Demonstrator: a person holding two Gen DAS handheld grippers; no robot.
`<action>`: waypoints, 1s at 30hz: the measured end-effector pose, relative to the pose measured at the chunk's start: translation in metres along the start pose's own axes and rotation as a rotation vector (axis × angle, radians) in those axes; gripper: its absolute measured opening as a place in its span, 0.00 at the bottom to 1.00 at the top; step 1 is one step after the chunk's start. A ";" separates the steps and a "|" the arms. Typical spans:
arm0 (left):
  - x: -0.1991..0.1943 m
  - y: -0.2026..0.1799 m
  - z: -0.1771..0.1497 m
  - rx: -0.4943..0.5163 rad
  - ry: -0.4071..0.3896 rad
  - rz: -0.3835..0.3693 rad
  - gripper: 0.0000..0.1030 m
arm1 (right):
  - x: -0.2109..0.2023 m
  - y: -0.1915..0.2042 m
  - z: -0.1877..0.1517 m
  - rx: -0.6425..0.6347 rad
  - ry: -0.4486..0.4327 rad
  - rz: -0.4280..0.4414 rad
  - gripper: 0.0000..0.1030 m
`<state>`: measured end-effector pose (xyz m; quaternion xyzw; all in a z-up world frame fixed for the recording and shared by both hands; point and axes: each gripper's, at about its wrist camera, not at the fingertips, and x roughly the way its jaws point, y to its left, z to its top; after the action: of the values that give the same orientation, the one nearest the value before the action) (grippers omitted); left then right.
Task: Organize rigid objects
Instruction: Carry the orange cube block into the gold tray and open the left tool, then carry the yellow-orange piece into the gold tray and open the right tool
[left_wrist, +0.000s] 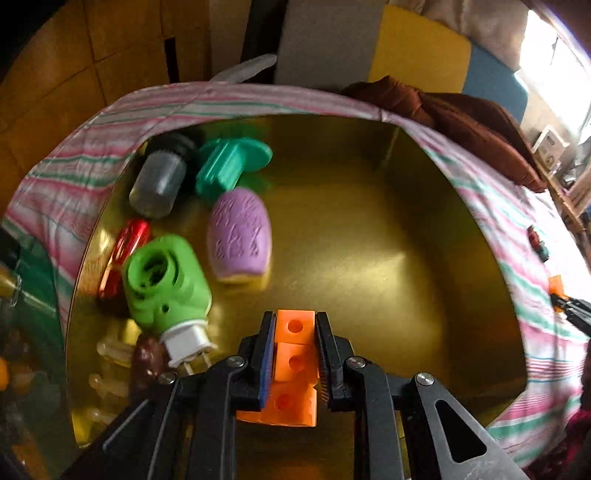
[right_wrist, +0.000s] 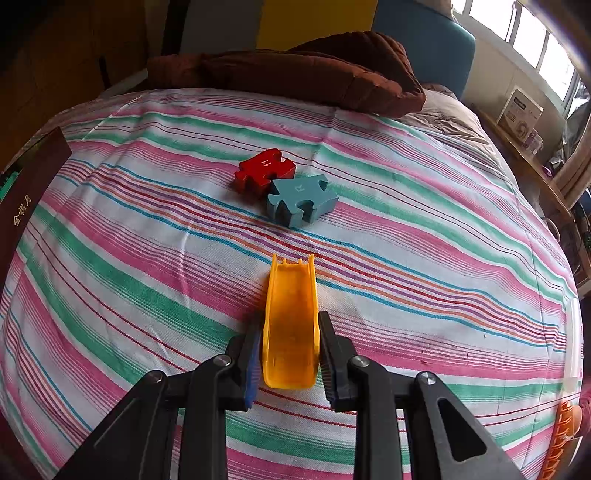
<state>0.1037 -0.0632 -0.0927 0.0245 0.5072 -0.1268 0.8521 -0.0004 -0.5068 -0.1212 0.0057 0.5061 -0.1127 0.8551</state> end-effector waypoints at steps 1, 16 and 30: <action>0.001 0.000 -0.003 0.005 0.001 0.007 0.21 | 0.000 0.000 0.000 0.000 0.000 0.000 0.25; -0.052 -0.007 -0.022 0.066 -0.171 0.065 0.47 | -0.001 0.001 -0.001 0.002 -0.002 -0.007 0.25; -0.103 0.004 -0.018 0.053 -0.284 0.073 0.53 | -0.002 0.006 -0.002 0.025 0.003 -0.053 0.25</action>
<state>0.0421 -0.0367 -0.0121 0.0471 0.3769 -0.1112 0.9183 -0.0021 -0.5003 -0.1212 0.0033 0.5058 -0.1414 0.8510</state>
